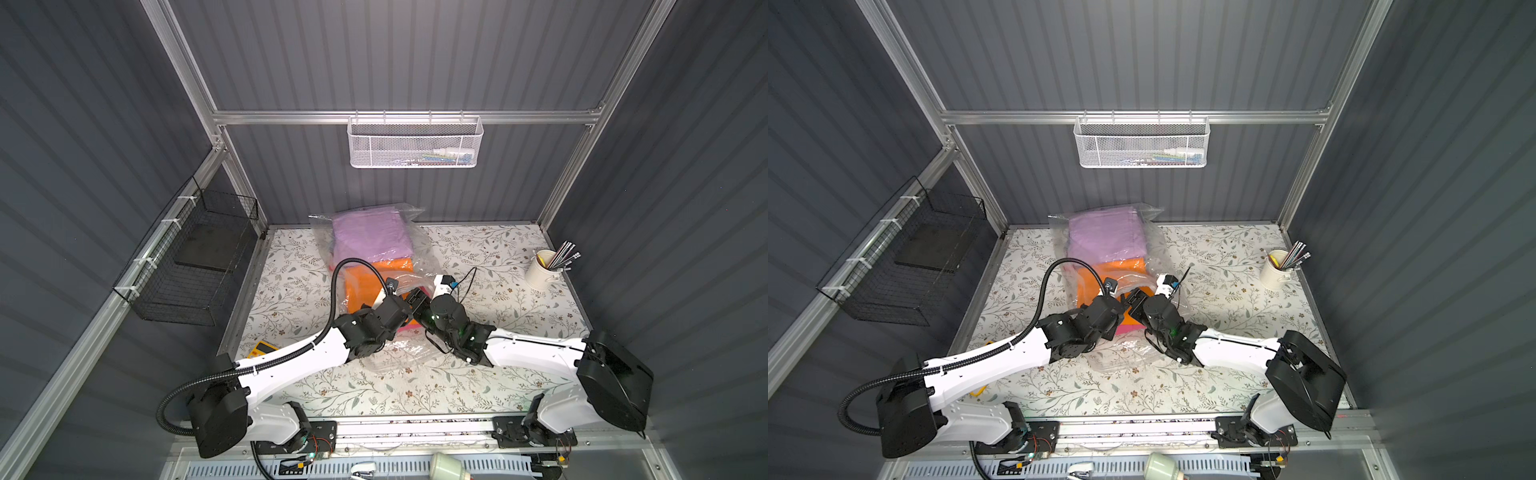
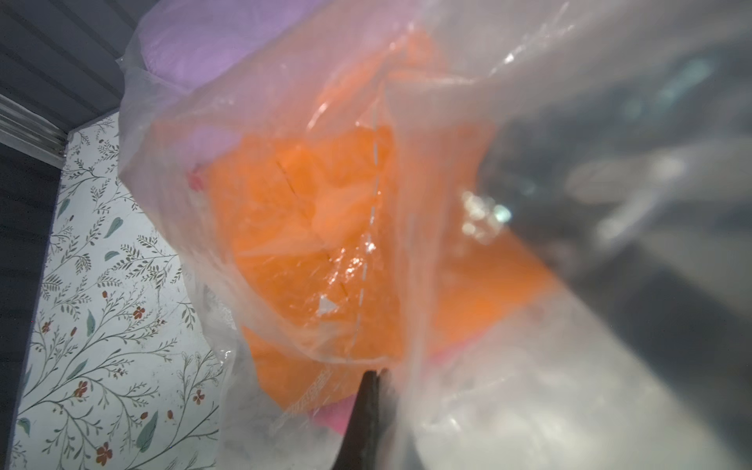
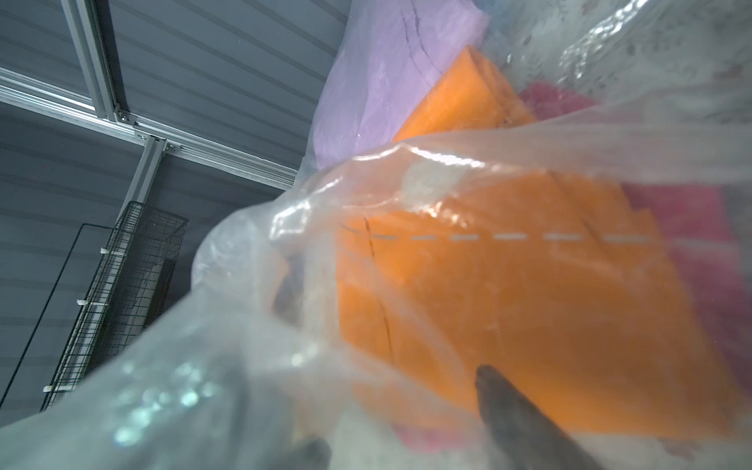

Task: Take the trousers out of the vacuum bag
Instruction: Take out the trousers from the vacuum bag.

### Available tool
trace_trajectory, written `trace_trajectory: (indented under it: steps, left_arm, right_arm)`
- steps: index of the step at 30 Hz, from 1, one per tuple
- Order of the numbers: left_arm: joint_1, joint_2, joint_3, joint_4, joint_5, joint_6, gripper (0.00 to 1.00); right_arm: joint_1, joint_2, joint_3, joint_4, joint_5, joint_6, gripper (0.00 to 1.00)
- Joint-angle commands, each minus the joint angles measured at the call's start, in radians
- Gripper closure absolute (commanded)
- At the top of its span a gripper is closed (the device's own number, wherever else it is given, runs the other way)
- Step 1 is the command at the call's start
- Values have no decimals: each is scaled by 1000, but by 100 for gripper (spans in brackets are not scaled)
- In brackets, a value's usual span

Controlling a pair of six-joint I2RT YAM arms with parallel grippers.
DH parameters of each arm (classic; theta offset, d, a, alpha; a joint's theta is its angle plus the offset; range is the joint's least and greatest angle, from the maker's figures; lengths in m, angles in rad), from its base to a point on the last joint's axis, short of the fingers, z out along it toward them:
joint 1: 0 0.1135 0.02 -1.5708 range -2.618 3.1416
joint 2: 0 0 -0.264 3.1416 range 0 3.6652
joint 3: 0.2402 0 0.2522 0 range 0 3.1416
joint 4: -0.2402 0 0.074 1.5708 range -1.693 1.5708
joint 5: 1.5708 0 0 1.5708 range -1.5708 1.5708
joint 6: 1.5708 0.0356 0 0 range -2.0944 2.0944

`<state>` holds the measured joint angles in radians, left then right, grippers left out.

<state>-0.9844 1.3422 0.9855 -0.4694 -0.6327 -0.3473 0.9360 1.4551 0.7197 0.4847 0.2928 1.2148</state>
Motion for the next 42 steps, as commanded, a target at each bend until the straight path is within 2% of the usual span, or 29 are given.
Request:
trace_trajectory:
  steps: [1,8,18,26,32,37,42]
  left_arm:
    - [2,9,73,18,-33,43,100]
    - [3,51,131,32,-24,72,100]
    - [11,56,137,54,-3,76,100]
    - [21,79,165,59,45,94,100]
    - [26,101,214,47,76,119,100]
    - [33,102,225,37,98,130,100]
    - [35,83,217,37,109,137,100]
  right_arm:
    - [33,-6,-47,-26,27,46,13]
    - [99,30,-77,-12,49,109,13]
    - [87,141,-45,27,29,146,12]
    - [91,-99,-155,-122,139,89,11]
    - [202,-201,-145,-222,245,60,11]
    - [271,-131,-97,-210,255,74,10]
    - [266,-3,-55,-109,217,78,10]
